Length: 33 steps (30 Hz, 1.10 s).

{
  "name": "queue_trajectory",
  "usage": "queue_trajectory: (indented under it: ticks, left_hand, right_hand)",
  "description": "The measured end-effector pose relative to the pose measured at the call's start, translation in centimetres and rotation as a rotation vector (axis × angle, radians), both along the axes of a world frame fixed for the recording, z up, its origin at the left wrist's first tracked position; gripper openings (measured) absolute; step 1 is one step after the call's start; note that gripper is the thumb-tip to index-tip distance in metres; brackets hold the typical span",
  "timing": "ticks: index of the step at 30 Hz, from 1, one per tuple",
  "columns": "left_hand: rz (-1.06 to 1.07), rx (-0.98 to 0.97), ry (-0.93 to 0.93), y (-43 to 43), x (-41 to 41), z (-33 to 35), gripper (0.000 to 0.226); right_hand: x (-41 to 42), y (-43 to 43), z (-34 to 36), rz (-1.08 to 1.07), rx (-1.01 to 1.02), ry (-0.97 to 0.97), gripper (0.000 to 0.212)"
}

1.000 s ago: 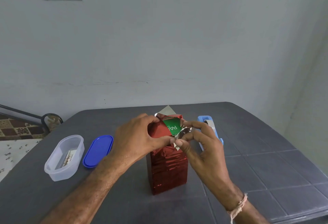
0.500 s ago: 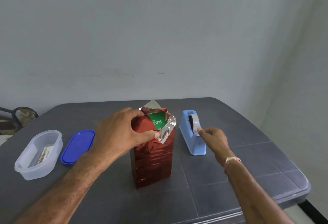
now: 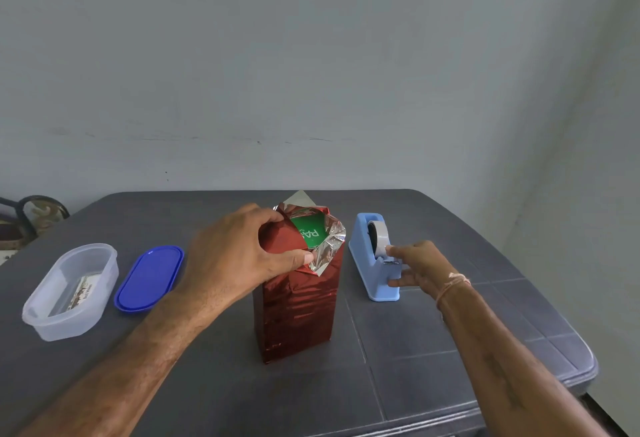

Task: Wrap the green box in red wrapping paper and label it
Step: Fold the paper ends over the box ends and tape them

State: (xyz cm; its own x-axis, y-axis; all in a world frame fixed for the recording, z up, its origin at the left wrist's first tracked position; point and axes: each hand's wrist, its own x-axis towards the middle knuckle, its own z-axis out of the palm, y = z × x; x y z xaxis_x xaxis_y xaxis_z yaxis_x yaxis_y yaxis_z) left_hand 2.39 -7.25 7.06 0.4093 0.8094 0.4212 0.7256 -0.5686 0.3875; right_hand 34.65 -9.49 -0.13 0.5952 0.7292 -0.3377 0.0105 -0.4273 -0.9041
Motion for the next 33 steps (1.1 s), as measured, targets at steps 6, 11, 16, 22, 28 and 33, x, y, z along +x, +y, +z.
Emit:
queue_trajectory:
  ticks: [6, 11, 16, 22, 28, 33]
  left_hand:
    - [0.002, 0.008, -0.006, -0.1, 0.1, -0.1, 0.090]
    - [-0.003, 0.007, -0.002, -0.2, 0.2, -0.1, 0.099]
    - [0.008, 0.008, -0.013, -0.2, 0.1, -0.2, 0.088]
    - [0.021, 0.019, -0.019, -0.1, 0.2, -0.2, 0.087]
    - [0.017, 0.009, -0.016, 0.1, 0.2, -0.4, 0.092]
    - [0.010, 0.011, -0.054, 0.3, 0.2, -0.6, 0.091]
  right_hand:
    - [-0.3, -0.9, -0.1, 0.006, 0.127, 0.148, 0.022]
    - [-0.7, -1.1, -0.6, -0.075, 0.164, 0.063, 0.032]
    - [-1.2, -0.9, -0.4, -0.119, 0.206, -0.148, 0.013]
    - [-1.3, -2.0, -0.1, -0.087, 0.182, 0.003, 0.006]
    - [-1.0, -2.3, -1.8, -0.112, 0.175, 0.041, 0.045]
    - [-1.2, -2.7, -4.6, -0.192, 0.207, -0.003, 0.042]
